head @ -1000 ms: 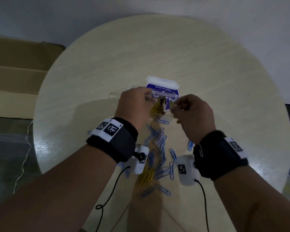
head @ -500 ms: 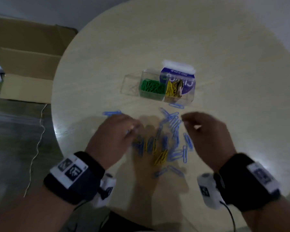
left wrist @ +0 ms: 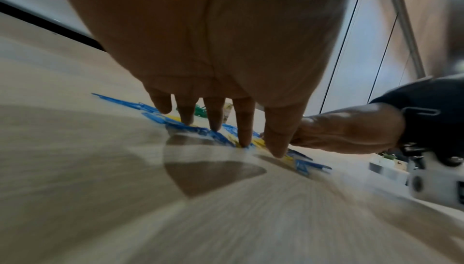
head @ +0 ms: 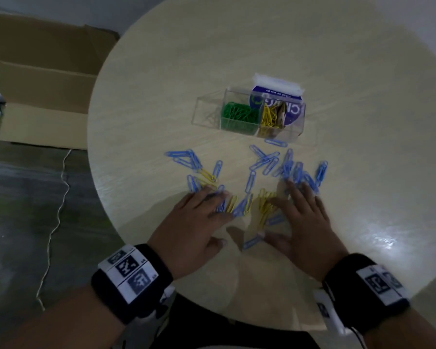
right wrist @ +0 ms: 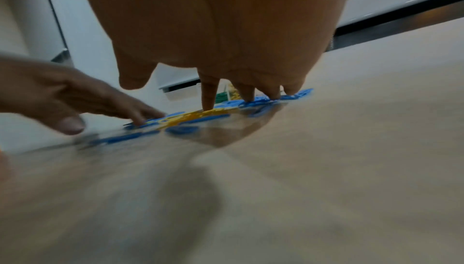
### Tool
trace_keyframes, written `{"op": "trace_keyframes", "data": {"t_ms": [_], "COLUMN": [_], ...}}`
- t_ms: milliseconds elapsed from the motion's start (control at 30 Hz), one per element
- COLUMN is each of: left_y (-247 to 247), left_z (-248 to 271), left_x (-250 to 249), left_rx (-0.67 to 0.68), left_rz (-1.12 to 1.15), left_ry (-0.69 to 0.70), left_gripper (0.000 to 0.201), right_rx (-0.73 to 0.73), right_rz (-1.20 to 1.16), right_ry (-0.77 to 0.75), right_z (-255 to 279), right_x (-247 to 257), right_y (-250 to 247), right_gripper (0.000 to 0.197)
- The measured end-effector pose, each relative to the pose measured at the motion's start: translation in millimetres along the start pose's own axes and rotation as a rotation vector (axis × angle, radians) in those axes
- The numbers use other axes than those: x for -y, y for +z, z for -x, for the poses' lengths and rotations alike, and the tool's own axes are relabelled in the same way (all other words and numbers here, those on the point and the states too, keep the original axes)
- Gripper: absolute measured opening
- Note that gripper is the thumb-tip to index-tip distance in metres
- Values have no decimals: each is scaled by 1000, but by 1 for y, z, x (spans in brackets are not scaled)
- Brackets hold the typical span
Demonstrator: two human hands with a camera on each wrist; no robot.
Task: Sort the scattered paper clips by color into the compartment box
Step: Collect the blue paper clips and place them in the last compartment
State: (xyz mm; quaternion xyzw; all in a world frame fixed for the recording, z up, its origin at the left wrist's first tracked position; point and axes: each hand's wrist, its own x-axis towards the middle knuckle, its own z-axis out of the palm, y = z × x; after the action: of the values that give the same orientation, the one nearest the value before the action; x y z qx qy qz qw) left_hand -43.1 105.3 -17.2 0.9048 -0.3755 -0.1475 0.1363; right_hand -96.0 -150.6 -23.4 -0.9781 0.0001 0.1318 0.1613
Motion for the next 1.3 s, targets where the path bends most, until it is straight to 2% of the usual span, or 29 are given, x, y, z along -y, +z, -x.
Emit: {"op": "trace_keyframes", "data": {"t_ms": [100,200,300,367,433,567,700,900,1067,1133,1200,1300], "left_y": [4,6,-4,-13,-20,-25,-26,-31,-35,-35,-31,-25], "left_z": [12,17,6,-9,-25,-52,-57,-58,-46,-40,-36,-31], "left_x": [-2,0,12,24,35,46,49,51,51,49,50,55], "left_rx": [-40,-154,-295,-331,-343,-274,-168,-108,-212,-214,-142,-59], "left_rz": [47,141,154,96,22,-129,-162,-96,56,114,70,-20], "left_ry": [-20,-50,-119,-180,-193,-170,-214,-225,-190,-180,-152,-148], "left_gripper": [43,30,23,24,26,17,4,9,8,11,21,24], "right_rx": [-50,-84,-252,-328,-347,-301,-292,-141,-55,0,25,25], "right_rz": [-53,-112,-139,-169,-181,-98,-85,99,152,123,83,7], "right_ry": [8,24,-31,-39,-29,-8,25,31,-118,-142,-128,-65], "right_z": [-15,-22,-21,-18,-18,-34,-56,-70,-66,-64,-61,-57], "right_x": [-9,-12,-11,-8,-7,-13,-19,-7,-4,-3,-2,-1], "right_y": [-5,-10,-16,-19,-17,-14,-25,-31,-33,-32,-31,-31], "right_gripper": [85,78,48,26,21,28,30,16,8,7,10,18]}}
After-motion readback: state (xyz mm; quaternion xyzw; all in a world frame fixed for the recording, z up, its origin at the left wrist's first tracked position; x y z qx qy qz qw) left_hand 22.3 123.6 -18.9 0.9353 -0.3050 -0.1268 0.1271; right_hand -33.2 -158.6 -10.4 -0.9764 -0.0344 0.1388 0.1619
